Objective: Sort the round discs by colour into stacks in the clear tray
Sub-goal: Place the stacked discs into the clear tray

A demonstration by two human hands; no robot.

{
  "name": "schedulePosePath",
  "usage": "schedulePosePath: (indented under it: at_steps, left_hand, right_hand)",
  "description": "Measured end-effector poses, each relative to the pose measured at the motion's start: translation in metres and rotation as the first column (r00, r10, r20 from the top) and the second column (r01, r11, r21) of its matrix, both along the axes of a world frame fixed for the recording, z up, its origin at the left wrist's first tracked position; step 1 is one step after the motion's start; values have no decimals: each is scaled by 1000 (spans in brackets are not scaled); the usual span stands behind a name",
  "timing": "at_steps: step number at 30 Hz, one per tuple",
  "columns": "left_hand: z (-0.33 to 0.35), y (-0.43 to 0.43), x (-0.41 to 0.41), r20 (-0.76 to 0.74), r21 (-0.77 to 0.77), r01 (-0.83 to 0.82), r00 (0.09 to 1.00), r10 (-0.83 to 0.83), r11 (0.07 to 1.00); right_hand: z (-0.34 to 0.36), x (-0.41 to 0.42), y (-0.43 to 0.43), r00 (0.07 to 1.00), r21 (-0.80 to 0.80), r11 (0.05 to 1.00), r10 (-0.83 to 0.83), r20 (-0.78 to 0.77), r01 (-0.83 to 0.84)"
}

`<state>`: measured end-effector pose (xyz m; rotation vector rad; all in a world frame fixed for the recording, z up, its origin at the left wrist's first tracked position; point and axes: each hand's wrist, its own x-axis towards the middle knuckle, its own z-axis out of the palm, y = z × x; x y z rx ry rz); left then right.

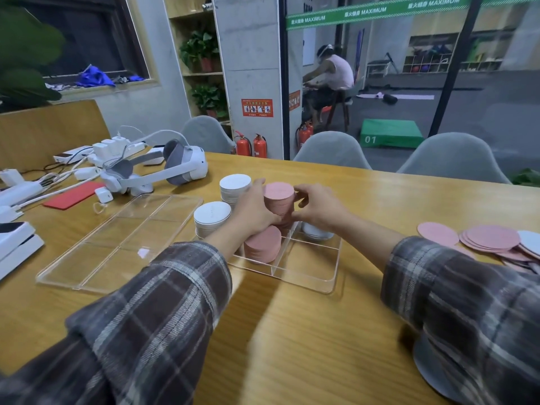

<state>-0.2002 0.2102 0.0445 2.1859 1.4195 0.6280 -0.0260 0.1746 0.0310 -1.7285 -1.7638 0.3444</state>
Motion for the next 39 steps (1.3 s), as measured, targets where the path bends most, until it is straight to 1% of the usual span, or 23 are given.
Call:
schedulePosePath:
  at_steps: [4, 9, 15, 22, 26, 29, 30, 32, 36, 39]
  left_hand:
    - [-2, 4, -1, -16, 30, 14, 1000, -13, 999]
    - [-2, 0, -2, -22, 43, 21, 1000, -20, 999]
    - [16, -18, -3, -7, 60, -4, 1000, 4, 998]
    - [39, -58, 0, -19, 194, 2, 1000, 2, 981]
    - [39, -89, 12, 20, 269, 96, 994, -105, 958]
    - [30, -117, 33, 33, 320, 238, 965, -262, 917]
    - [25, -128, 42, 15, 320, 292, 950, -313, 901]
    - [14, -145, 61, -38, 292, 387, 918, -394, 875]
    - [-5, -174, 94, -59, 185, 525, 850, -524, 831]
    - [-13, -190, 108, -117, 106, 616, 787, -606, 780]
  right_hand:
    - [-1, -2, 1, 999, 23, 1000, -7, 38, 6]
    - [2, -3, -1, 997, -7, 1000, -26, 72, 27]
    - [17, 2, -26, 997, -19, 998, -57, 50, 58]
    - [30, 13, -82, 993, 3, 997, -79, 87, 79]
    - [30, 26, -124, 990, 23, 995, -97, 103, 95]
    - [25, 43, -161, 986, 31, 993, -113, 121, 110]
    - [22, 49, -174, 983, 31, 992, -124, 133, 120]
    - [15, 64, -201, 979, 34, 988, -152, 138, 149]
    - [3, 91, -254, 969, 65, 974, -224, 105, 218]
    - [-8, 105, -288, 960, 87, 962, -267, 90, 259]
